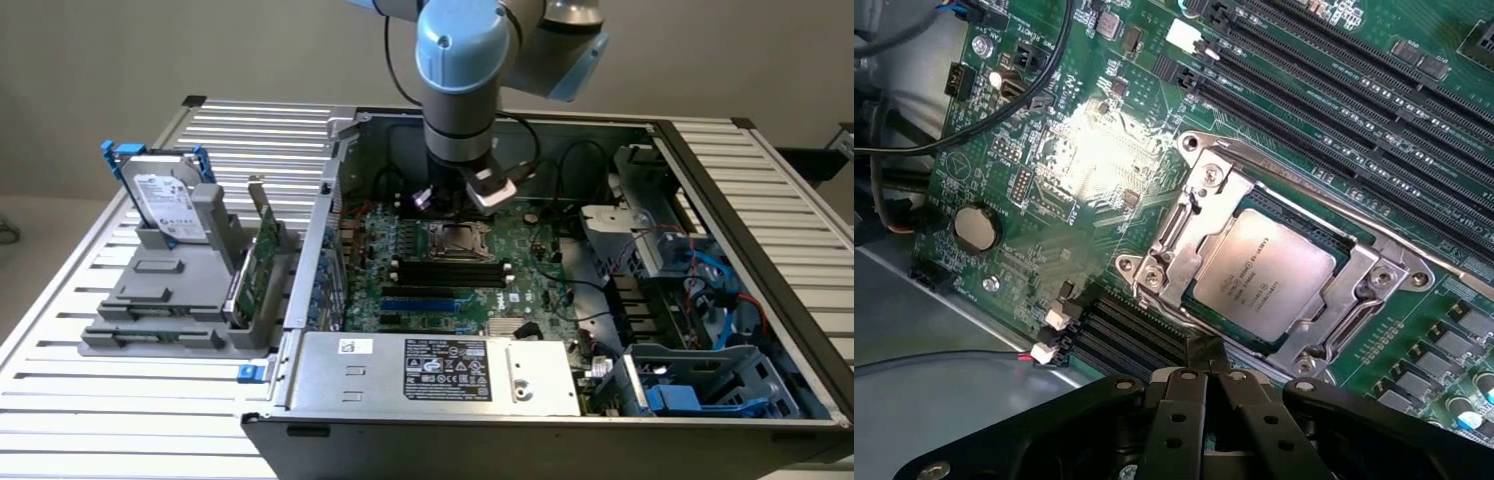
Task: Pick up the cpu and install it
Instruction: 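Close the cpu cover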
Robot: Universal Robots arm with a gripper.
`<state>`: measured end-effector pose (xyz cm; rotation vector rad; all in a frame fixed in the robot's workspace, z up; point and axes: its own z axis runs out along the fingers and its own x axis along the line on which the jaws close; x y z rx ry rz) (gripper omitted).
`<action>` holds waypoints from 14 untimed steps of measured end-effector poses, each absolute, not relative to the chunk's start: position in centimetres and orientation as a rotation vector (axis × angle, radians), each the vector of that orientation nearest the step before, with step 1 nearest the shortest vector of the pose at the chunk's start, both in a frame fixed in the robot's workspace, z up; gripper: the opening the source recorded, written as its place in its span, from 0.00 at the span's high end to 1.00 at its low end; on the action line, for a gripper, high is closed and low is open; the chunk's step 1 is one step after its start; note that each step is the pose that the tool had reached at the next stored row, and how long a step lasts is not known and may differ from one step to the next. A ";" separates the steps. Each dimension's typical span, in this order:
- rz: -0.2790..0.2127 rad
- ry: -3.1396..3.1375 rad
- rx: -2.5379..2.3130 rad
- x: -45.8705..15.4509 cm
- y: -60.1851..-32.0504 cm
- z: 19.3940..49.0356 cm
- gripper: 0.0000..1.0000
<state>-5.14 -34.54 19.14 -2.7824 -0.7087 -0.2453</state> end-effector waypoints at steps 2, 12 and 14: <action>-0.245 -0.709 -2.782 -5.0 -34.5 19.1 0.89; -0.245 -0.709 -2.782 -4.5 -34.5 19.1 0.89; -0.245 -0.709 -2.782 -4.4 -34.5 19.1 0.89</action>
